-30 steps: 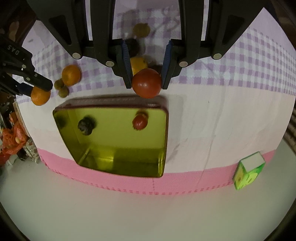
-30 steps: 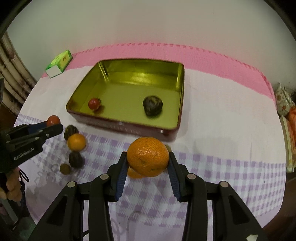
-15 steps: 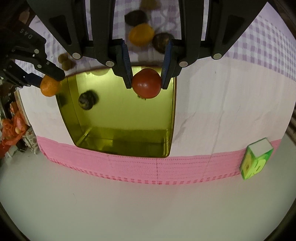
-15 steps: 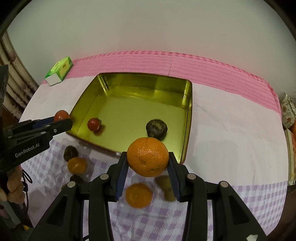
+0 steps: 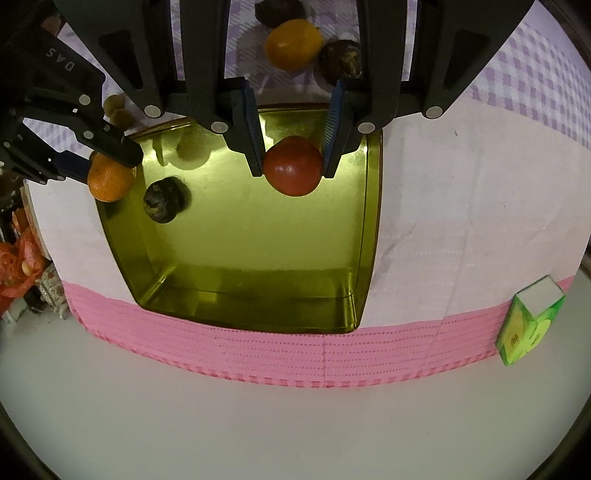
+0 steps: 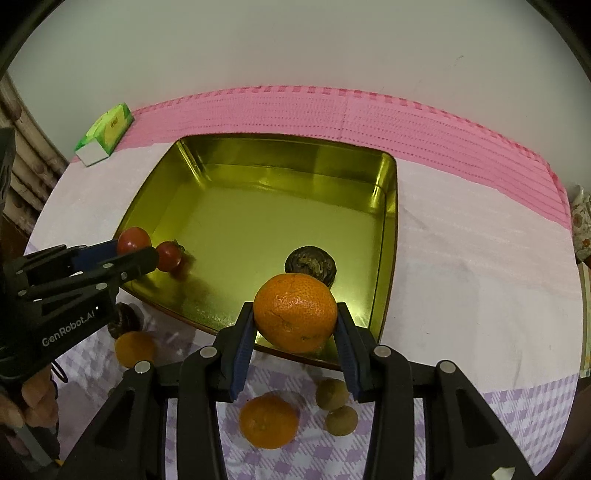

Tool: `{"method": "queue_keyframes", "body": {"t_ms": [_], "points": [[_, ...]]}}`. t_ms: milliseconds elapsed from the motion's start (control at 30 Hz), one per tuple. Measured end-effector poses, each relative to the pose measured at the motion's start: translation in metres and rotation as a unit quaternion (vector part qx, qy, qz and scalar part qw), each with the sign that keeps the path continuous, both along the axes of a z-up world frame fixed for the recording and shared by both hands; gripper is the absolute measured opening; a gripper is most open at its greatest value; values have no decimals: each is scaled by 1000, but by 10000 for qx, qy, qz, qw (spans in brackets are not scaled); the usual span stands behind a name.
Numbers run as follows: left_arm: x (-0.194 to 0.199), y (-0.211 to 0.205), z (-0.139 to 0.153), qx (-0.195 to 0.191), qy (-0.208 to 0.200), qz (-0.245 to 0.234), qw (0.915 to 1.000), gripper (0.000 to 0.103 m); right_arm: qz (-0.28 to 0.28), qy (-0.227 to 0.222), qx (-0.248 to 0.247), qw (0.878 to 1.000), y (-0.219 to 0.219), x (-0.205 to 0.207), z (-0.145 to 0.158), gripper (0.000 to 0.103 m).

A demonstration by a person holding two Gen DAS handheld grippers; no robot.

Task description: Organize fruits

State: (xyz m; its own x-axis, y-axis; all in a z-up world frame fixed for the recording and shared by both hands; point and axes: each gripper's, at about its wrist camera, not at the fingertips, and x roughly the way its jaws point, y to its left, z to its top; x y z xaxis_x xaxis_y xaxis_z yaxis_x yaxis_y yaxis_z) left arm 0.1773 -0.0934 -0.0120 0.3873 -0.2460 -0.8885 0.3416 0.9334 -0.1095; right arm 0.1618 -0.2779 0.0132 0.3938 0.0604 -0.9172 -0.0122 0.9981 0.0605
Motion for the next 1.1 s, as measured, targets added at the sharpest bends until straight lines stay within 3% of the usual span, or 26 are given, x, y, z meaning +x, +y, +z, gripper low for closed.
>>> {"method": "queue_keyframes", "body": {"t_ms": [400, 900, 1100], "points": [[10, 3, -17, 233, 58, 144, 9996, 32, 17, 128, -52, 9999, -2, 9, -19, 39], [15, -6, -18, 443, -144, 112, 9989, 32, -60, 253, -91, 9996, -5, 16, -30, 39], [15, -7, -18, 411, -54, 110, 9991, 33, -65, 253, -68, 9996, -7, 15, -29, 40]]}}
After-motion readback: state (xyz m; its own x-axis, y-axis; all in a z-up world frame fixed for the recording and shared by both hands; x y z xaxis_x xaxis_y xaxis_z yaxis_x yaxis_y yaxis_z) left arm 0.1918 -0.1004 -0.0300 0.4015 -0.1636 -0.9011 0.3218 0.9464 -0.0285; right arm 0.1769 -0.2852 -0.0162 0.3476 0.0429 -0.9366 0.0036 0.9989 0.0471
